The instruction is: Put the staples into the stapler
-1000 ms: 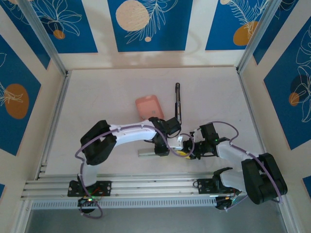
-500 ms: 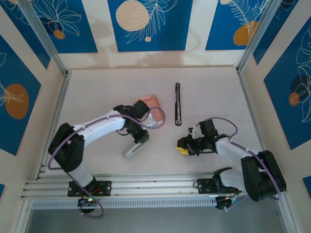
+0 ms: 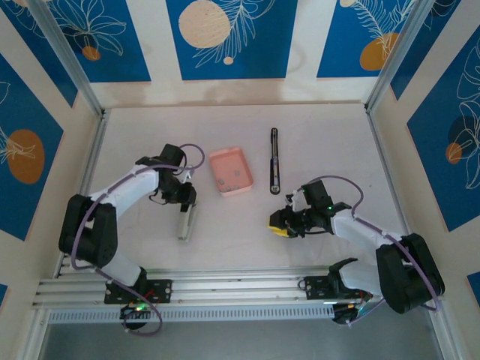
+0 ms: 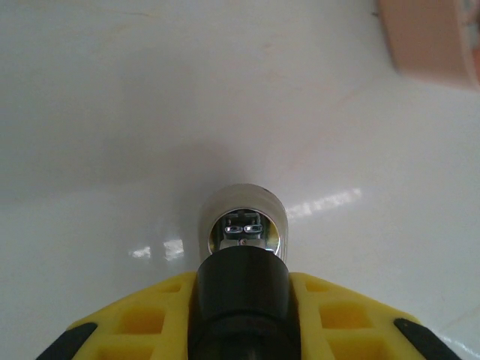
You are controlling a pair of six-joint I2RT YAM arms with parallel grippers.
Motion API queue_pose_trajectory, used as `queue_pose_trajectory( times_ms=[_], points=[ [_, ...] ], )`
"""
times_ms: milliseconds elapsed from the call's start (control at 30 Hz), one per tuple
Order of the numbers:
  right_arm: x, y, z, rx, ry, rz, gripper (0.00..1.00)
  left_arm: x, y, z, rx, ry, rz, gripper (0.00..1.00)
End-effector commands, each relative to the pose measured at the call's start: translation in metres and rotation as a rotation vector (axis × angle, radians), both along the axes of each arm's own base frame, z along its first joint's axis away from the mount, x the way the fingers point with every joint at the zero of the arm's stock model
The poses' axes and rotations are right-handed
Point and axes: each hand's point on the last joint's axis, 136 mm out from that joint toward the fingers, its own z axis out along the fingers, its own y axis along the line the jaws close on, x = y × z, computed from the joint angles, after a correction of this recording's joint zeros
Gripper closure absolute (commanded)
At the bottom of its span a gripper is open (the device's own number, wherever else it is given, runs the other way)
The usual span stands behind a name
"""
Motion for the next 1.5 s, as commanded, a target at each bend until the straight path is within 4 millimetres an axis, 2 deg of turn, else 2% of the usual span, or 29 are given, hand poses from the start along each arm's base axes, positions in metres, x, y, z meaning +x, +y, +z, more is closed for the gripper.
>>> queue_pose_trajectory(
  times_ms=[0, 100, 200, 400, 467, 600, 700, 900, 1100, 1267, 1467],
  points=[
    [-0.002, -0.001, 0.011, -0.024, -0.016, 0.008, 0.63, 0.007, 0.005, -0.008, 0.000, 0.041, 0.072, 0.67],
    [-0.002, -0.002, 0.017, -0.040, -0.031, 0.008, 0.62, 0.011, 0.008, -0.009, 0.013, 0.048, 0.078, 0.51],
    [0.000, -0.004, 0.025, -0.057, -0.051, 0.008, 0.60, 0.014, 0.008, 0.002, 0.009, 0.013, 0.084, 0.40],
    [0.011, -0.007, 0.042, -0.107, -0.096, 0.015, 0.58, 0.017, 0.014, 0.056, -0.025, -0.140, 0.118, 0.30],
    [0.019, -0.010, 0.047, -0.145, -0.113, 0.024, 0.57, 0.014, 0.016, 0.077, -0.057, -0.211, 0.133, 0.28],
    [0.043, -0.019, 0.051, -0.264, -0.139, 0.044, 0.53, 0.006, 0.018, 0.102, -0.143, -0.333, 0.194, 0.23],
    [0.068, -0.029, 0.049, -0.372, -0.129, 0.064, 0.49, -0.002, 0.020, 0.111, -0.196, -0.429, 0.209, 0.20],
    [0.141, -0.052, 0.041, -0.621, -0.156, 0.126, 0.43, -0.011, 0.033, 0.118, -0.263, -0.611, 0.301, 0.19],
    [0.225, -0.064, 0.028, -0.757, -0.189, 0.153, 0.40, -0.022, 0.042, 0.100, -0.276, -0.640, 0.347, 0.19],
    [0.288, -0.062, 0.019, -0.809, -0.245, 0.152, 0.40, -0.024, 0.047, 0.092, -0.239, -0.639, 0.343, 0.19],
    [0.331, -0.050, 0.005, -0.801, -0.285, 0.166, 0.41, -0.019, 0.046, 0.094, -0.239, -0.651, 0.337, 0.19]
  ],
)
